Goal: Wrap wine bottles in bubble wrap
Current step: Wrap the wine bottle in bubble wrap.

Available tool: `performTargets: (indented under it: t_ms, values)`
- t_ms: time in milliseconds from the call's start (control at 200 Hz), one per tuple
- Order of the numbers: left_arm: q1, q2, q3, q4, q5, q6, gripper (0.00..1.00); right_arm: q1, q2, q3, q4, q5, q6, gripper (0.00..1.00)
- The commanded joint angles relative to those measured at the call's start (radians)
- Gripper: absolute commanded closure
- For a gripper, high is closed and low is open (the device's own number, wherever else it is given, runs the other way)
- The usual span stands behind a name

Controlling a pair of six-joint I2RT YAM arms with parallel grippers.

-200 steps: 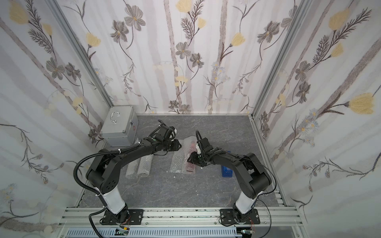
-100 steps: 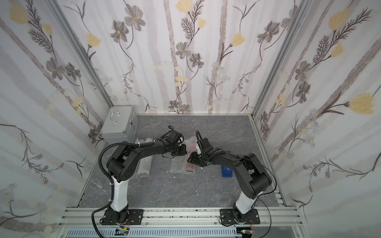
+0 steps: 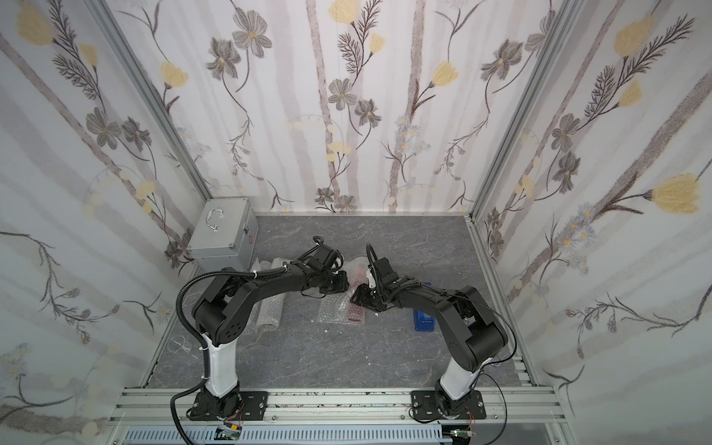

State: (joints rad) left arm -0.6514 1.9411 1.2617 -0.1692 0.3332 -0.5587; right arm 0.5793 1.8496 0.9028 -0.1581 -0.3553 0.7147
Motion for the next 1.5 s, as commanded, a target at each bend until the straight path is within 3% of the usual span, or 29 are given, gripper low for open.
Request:
performTargets:
  t_ms: [0,85,275,435,580,750,1139,1494]
  values:
    - [0.002,-0.072,-0.005,-0.036,-0.085,0.106,0.79,0.001,0.01,-0.011,-0.068,0.052,-0.017,0.5]
    - [0.003,-0.121,-0.03,-0.054,-0.124,0.146,0.79,0.001,0.005,-0.015,-0.067,0.052,-0.018,0.5]
    - [-0.015,-0.146,-0.117,0.009,-0.029,0.13,0.84,0.0,0.005,-0.012,-0.066,0.053,-0.018,0.5]
    - [-0.021,-0.104,-0.129,0.041,-0.038,0.104,0.94,0.0,0.003,-0.008,-0.069,0.053,-0.019,0.5]
    - [-0.029,-0.049,-0.124,0.076,0.012,0.048,0.97,0.0,0.003,-0.011,-0.066,0.054,-0.018,0.5]
    - [-0.033,-0.017,-0.13,0.08,-0.004,0.027,1.0,0.001,0.003,-0.012,-0.066,0.053,-0.017,0.5]
    - [-0.044,0.009,-0.172,0.216,0.101,-0.093,1.0,0.0,0.009,-0.013,-0.061,0.054,-0.017,0.5]
    - [-0.047,0.055,-0.171,0.172,0.049,-0.12,1.0,-0.001,0.01,-0.01,-0.063,0.056,-0.017,0.5]
